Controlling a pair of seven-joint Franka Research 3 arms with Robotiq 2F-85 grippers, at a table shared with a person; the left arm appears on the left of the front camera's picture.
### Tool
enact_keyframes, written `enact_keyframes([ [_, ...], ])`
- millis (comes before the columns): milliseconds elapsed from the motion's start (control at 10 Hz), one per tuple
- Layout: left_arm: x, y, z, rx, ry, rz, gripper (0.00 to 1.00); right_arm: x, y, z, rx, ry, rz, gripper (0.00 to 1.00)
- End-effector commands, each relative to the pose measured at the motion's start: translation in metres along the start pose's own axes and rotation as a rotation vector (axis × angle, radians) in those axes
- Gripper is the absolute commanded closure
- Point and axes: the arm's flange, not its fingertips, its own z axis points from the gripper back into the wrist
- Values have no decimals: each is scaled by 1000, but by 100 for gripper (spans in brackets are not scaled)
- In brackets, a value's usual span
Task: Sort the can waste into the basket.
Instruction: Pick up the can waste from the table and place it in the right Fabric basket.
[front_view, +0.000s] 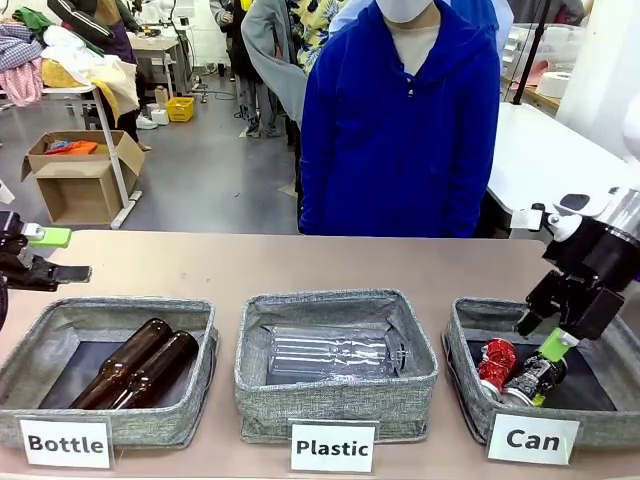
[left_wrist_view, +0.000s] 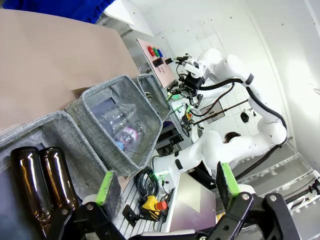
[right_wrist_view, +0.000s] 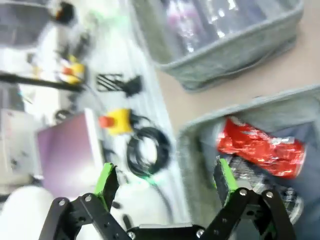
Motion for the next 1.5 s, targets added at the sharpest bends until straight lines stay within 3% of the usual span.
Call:
enact_keyframes([
  [0, 0, -4, 1, 0, 8, 6, 0, -18, -8, 5, 264, -427, -385, 0],
  [200, 0, -4, 1, 0, 8, 6, 0, -44, -15, -9, 417, -672, -629, 0],
  [400, 0, -4, 1, 0, 8, 6, 0, -58, -10, 8, 480, -806, -751, 0],
  [600, 0, -4, 1, 0, 8, 6, 0, -83, 14, 28, 426, -985, -747, 0],
  [900, 0, -4, 1, 0, 8, 6, 0, -99, 57, 40, 274, -1031, -779, 0],
  [1000, 0, -4, 1, 0, 8, 6, 0, -101, -3, 72, 425, -969, -743, 0],
  [1400, 0, -4, 1, 0, 8, 6, 0, -101, -3, 72, 425, -969, -743, 0],
])
